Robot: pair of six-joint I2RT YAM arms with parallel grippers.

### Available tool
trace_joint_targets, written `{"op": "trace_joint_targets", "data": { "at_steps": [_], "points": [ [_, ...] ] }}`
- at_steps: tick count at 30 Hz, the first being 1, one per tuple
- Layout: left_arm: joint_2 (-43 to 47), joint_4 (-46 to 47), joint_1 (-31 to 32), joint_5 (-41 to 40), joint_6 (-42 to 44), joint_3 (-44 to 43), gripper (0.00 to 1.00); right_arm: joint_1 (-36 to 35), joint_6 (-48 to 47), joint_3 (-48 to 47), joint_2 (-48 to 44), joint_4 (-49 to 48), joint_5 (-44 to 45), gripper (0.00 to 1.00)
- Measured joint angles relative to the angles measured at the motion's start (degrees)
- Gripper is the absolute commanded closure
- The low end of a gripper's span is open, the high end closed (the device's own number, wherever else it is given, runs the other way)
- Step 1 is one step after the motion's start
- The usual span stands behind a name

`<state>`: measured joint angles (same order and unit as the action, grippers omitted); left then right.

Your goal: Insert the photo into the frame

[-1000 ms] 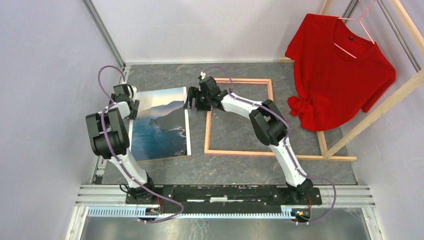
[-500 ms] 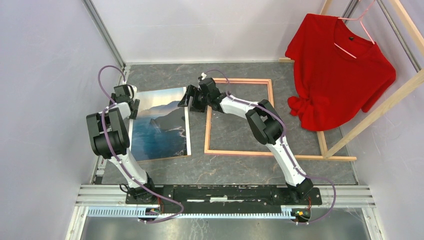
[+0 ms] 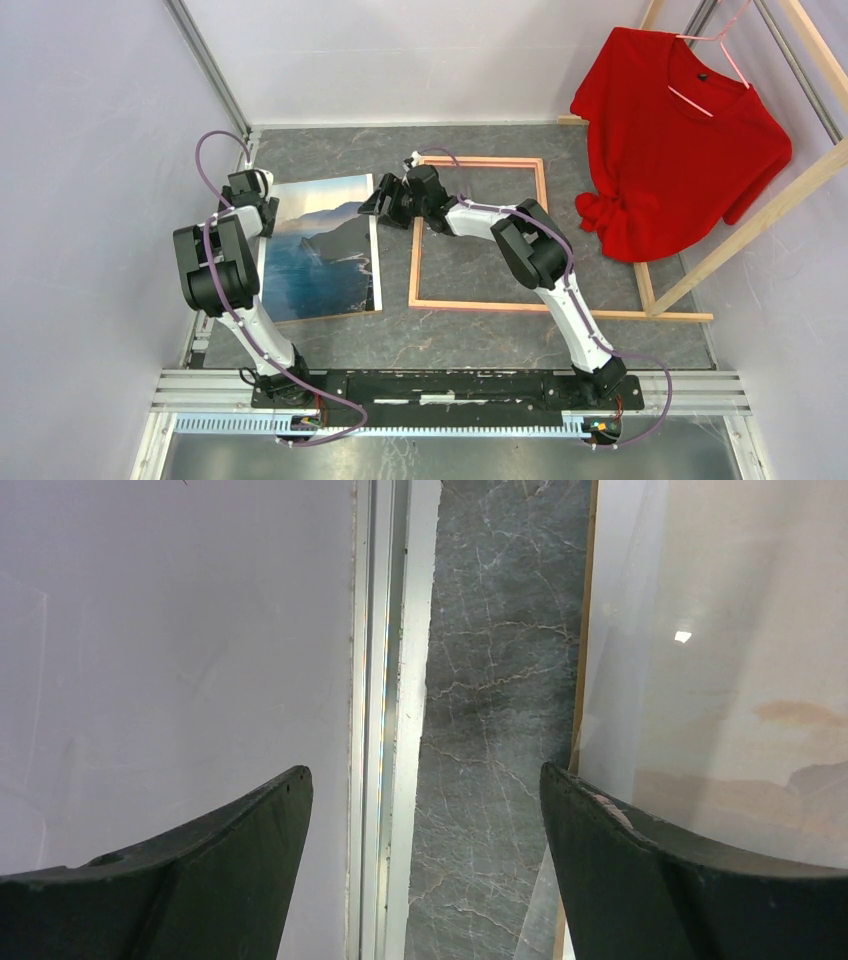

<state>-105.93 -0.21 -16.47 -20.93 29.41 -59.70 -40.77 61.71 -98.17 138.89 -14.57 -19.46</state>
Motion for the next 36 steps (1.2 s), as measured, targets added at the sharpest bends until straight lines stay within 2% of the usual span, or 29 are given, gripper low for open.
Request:
{"op": "trace_joint_targets", "data": {
  "at_steps": [19, 29, 31, 36],
  "points": [
    [-0.2, 0.87, 0.04, 0.0, 0.42, 0.11, 0.1, -1.29, -5.25, 1.36, -6.25, -1.27, 0.87, 0.22],
    [-0.2, 0.81, 0.07, 0.07, 0.42, 0.11, 0.11, -2.36, -0.31, -0.17, -2.49, -6.12, -1.31, 0.31],
    [-0.2, 0.81, 0.07, 0.07, 0.42, 0.11, 0.11, -3.1, 0.9, -0.17, -1.38, -6.93, -1.6, 0.35],
    [-0.2, 0.79, 0.07, 0.09, 0.44, 0.11, 0.11, -4.0, 2.69, -0.17, 0.04, -7.56, -2.01, 0.68]
  ]
}}
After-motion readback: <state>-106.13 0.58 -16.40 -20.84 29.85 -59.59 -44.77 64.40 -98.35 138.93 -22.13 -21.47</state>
